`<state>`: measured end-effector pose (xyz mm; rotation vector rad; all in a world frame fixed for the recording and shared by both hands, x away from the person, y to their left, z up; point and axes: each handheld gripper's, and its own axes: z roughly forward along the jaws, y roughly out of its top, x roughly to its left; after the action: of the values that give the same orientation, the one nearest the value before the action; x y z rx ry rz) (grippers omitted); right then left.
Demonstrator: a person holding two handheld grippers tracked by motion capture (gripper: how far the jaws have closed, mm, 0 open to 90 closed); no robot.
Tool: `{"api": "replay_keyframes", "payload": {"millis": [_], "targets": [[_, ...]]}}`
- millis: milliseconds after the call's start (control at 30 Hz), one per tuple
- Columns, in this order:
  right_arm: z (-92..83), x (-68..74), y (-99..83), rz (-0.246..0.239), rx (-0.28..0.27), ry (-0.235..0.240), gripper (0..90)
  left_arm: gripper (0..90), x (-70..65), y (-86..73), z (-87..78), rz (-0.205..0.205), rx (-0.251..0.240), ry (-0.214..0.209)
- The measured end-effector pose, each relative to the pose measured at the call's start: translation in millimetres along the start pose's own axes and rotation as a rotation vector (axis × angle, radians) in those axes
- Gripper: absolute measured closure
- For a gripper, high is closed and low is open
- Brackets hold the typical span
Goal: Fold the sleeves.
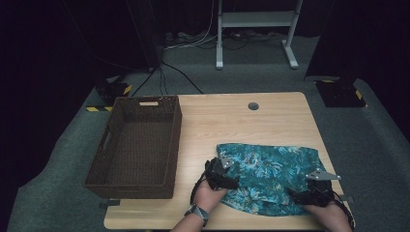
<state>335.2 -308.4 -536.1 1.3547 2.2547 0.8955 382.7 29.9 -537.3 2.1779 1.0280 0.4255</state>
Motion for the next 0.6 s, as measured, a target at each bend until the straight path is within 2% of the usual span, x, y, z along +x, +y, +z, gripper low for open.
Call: {"api": "replay_keyframes", "payload": {"millis": [133, 433, 600], "targets": [[-1.2, -6.1, -1.2, 0.013, -0.003, -0.012, 0.4, 9.6, -4.6, 3.2, 3.8, 0.004, -0.006, -0.005], [-6.9, -26.4, -6.7, 0.077, -0.009, -0.061, 0.4, 9.5, -19.1, 8.3, 8.6, 0.05, -0.008, -0.043], [-9.7, -32.0, -7.9, 0.093, -0.009, -0.072, 1.1, 8.5, -20.8, 8.5, 8.1, 0.063, -0.002, -0.055]]}}
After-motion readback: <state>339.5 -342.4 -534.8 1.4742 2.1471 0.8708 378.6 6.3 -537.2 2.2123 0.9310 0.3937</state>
